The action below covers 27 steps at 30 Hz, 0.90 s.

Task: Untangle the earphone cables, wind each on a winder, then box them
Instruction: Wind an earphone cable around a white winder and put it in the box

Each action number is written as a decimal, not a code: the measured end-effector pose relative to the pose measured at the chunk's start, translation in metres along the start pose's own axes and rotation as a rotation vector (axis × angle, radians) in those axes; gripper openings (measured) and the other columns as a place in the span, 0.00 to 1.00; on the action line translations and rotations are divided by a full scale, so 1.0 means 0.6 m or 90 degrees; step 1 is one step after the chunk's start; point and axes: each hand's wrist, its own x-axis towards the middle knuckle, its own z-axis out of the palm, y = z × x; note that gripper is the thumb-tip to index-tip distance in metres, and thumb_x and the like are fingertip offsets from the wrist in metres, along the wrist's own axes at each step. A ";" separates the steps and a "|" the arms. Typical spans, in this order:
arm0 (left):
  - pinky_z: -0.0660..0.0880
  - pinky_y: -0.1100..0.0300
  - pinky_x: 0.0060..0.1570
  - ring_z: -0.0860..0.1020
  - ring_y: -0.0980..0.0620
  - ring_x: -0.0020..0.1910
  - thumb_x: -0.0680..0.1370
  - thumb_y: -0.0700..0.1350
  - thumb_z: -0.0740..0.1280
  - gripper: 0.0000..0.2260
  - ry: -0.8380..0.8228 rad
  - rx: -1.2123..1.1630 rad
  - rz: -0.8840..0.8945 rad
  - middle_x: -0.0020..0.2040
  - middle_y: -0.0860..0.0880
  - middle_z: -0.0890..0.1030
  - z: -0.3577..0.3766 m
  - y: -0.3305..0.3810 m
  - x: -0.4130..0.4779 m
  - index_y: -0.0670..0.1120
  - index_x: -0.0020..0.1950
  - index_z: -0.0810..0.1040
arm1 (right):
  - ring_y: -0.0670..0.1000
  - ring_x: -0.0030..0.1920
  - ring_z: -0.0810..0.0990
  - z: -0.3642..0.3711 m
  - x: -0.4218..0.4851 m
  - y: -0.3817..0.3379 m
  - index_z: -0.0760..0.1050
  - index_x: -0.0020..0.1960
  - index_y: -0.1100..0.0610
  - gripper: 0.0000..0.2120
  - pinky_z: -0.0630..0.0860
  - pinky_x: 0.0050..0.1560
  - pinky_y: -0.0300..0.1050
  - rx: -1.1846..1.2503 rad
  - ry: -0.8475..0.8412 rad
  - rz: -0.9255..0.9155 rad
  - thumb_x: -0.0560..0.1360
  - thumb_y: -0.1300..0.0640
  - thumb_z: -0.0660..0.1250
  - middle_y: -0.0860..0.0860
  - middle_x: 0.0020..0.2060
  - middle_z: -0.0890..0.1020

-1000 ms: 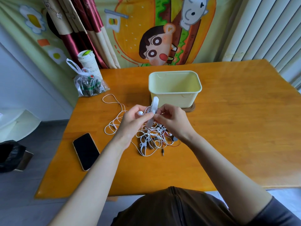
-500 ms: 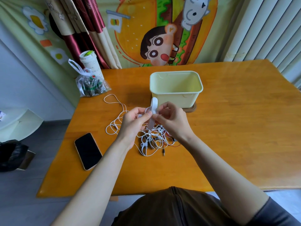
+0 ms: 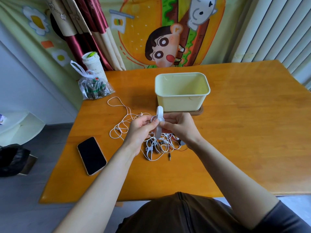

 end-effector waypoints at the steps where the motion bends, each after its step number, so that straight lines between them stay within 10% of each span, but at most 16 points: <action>1: 0.73 0.54 0.50 0.78 0.55 0.51 0.78 0.45 0.66 0.03 -0.005 0.003 -0.003 0.46 0.53 0.82 -0.001 -0.002 0.001 0.53 0.47 0.79 | 0.54 0.45 0.85 0.001 0.000 0.002 0.77 0.59 0.67 0.15 0.81 0.49 0.50 -0.005 -0.003 -0.002 0.74 0.64 0.69 0.60 0.47 0.84; 19: 0.72 0.54 0.50 0.78 0.52 0.56 0.79 0.46 0.64 0.07 -0.052 -0.023 -0.024 0.51 0.52 0.82 -0.001 -0.002 0.028 0.52 0.56 0.78 | 0.47 0.51 0.83 -0.006 0.000 0.007 0.78 0.60 0.56 0.13 0.79 0.55 0.52 -0.063 0.013 -0.058 0.76 0.59 0.66 0.50 0.51 0.84; 27: 0.72 0.62 0.51 0.76 0.56 0.57 0.80 0.49 0.63 0.07 -0.055 0.044 0.016 0.55 0.52 0.80 0.019 -0.009 0.060 0.54 0.56 0.78 | 0.42 0.44 0.82 -0.024 0.030 0.013 0.80 0.54 0.54 0.09 0.79 0.43 0.37 -0.072 0.063 -0.040 0.74 0.60 0.70 0.47 0.45 0.84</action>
